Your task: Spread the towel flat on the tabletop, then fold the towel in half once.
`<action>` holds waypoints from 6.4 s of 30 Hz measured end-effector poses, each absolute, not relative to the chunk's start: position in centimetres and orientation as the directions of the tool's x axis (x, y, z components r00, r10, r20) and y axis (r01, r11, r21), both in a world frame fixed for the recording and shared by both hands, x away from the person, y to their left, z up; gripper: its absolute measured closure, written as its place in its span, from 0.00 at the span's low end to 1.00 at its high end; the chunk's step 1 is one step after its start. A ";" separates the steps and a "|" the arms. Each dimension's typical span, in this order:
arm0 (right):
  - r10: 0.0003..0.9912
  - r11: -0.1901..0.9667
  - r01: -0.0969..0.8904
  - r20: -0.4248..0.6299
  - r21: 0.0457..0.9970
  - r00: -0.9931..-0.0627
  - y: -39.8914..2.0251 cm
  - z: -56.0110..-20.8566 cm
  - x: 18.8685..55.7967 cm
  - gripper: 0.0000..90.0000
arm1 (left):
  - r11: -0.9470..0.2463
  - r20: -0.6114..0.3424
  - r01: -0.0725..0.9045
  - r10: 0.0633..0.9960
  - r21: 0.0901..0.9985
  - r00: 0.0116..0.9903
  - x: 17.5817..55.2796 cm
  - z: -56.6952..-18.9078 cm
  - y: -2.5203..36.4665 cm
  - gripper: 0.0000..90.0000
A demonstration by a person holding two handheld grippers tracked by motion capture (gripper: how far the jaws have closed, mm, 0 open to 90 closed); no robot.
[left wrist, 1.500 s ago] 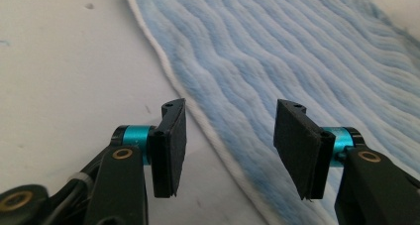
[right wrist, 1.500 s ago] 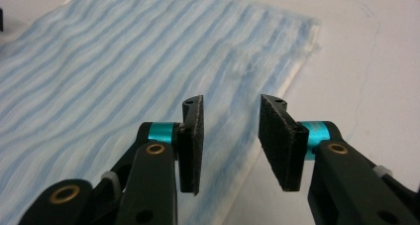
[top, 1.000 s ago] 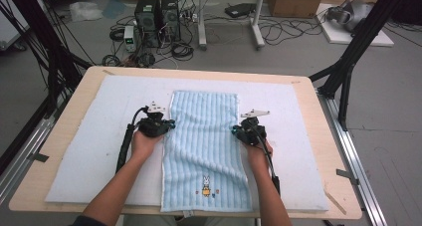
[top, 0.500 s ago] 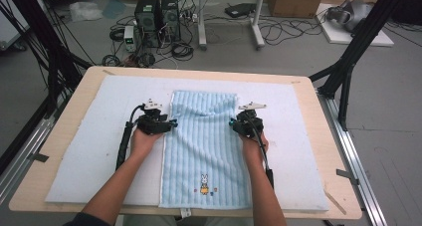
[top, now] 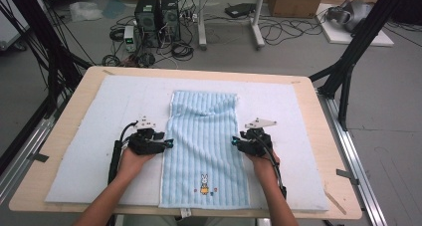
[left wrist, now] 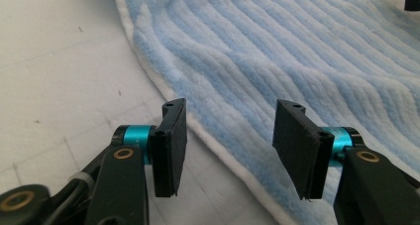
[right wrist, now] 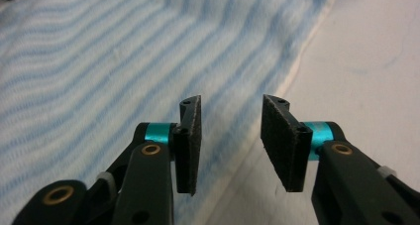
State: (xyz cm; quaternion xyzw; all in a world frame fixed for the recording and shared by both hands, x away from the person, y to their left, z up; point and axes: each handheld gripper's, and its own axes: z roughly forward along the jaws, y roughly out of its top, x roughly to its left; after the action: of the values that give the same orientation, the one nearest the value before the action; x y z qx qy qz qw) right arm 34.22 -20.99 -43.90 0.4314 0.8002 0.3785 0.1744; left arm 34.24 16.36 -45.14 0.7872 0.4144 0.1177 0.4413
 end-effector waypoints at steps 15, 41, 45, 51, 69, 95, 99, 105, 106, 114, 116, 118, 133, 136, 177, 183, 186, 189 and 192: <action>0.881 0.322 0.568 -0.020 0.758 -0.474 -19.2 -44.9 35.3 0.95 | -0.317 -0.085 0.527 0.793 0.789 0.603 35.7 -45.0 16.7 0.94; 0.772 0.396 0.518 0.030 0.758 -0.635 -20.8 -43.8 28.9 0.65 | -0.330 -0.193 0.510 0.659 0.794 0.727 29.2 -45.2 17.6 0.75; 0.755 0.437 0.541 0.033 0.719 -0.655 -20.4 -44.3 28.6 0.81 | -0.362 -0.156 0.497 0.664 0.789 0.731 28.9 -45.2 17.3 0.95; 0.734 0.441 0.542 0.059 0.715 -0.676 -20.8 -44.3 28.2 0.95 | -0.367 -0.167 0.503 0.655 0.783 0.737 28.3 -45.1 17.6 0.97; 0.683 0.471 0.532 0.091 0.704 -0.725 -21.3 -43.8 24.6 0.82 | -0.342 -0.220 0.518 0.627 0.784 0.747 25.0 -44.8 18.7 0.81; 0.608 0.496 0.522 0.151 0.694 -0.779 -19.9 -44.0 27.0 0.78 | -0.461 -0.190 0.451 0.508 0.764 0.840 25.8 -44.9 15.7 0.99; 0.671 0.380 0.540 0.178 0.751 -0.720 -20.8 -43.7 27.7 0.73 | -0.417 -0.182 0.458 0.552 0.785 0.814 26.5 -44.5 16.0 0.85; 0.807 0.325 0.553 0.079 0.768 -0.585 -21.1 -43.7 30.8 0.80 | -0.288 -0.169 0.477 0.685 0.831 0.708 30.4 -43.6 17.4 0.59; 0.821 0.317 0.549 0.067 0.773 -0.568 -21.1 -43.8 31.4 0.81 | -0.279 -0.161 0.478 0.704 0.833 0.692 31.3 -43.5 17.7 0.59; 0.869 0.347 0.593 -0.011 0.726 -0.496 -20.7 -44.5 35.2 0.80 | -0.194 -0.182 0.507 0.779 0.840 0.600 34.6 -43.1 18.4 0.59; 0.877 0.358 0.594 -0.042 0.721 -0.478 -20.7 -44.3 35.0 0.80 | -0.196 -0.177 0.510 0.786 0.838 0.592 34.8 -43.1 18.3 0.59; 0.878 0.359 0.594 -0.045 0.720 -0.476 -20.7 -44.2 34.8 0.77 | -0.185 -0.187 0.521 0.793 0.834 0.580 35.2 -43.3 18.3 0.59; 0.864 0.318 0.544 -0.001 0.776 -0.503 -21.7 -42.9 33.9 0.64 | -0.221 -0.197 0.597 0.809 0.771 0.554 41.4 -45.1 15.8 0.79; 0.859 0.321 0.530 -0.006 0.785 -0.512 -21.8 -42.7 33.2 0.64 | -0.286 -0.089 0.557 0.830 0.780 0.550 41.1 -44.9 15.2 0.96; 0.798 0.290 0.404 0.013 0.868 -0.603 -25.1 -41.5 31.7 0.13 | -0.040 -0.230 0.364 0.709 0.931 0.667 34.2 -42.9 21.9 0.23; 0.801 0.299 0.425 0.017 0.855 -0.598 -24.9 -41.7 31.8 0.13 | -0.036 -0.252 0.387 0.703 0.921 0.665 34.5 -43.1 21.8 0.23; 0.801 0.294 0.426 0.023 0.856 -0.598 -24.8 -41.9 31.8 0.13 | -0.035 -0.266 0.406 0.705 0.913 0.658 34.7 -43.3 21.8 0.23; 0.802 0.289 0.430 0.029 0.855 -0.597 -24.9 -42.0 31.7 0.13 | -0.040 -0.269 0.417 0.709 0.908 0.652 35.0 -43.5 21.6 0.22; 0.798 0.301 0.430 0.022 0.851 -0.603 -24.8 -42.0 31.7 0.13 | -0.064 -0.257 0.426 0.714 0.903 0.651 35.6 -43.1 21.3 0.22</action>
State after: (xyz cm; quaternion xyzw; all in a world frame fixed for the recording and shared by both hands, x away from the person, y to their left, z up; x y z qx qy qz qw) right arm 31.74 -24.81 -42.02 0.3939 0.7791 0.4409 0.2088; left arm 35.60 21.34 -43.07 0.7177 0.3970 0.1294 0.5572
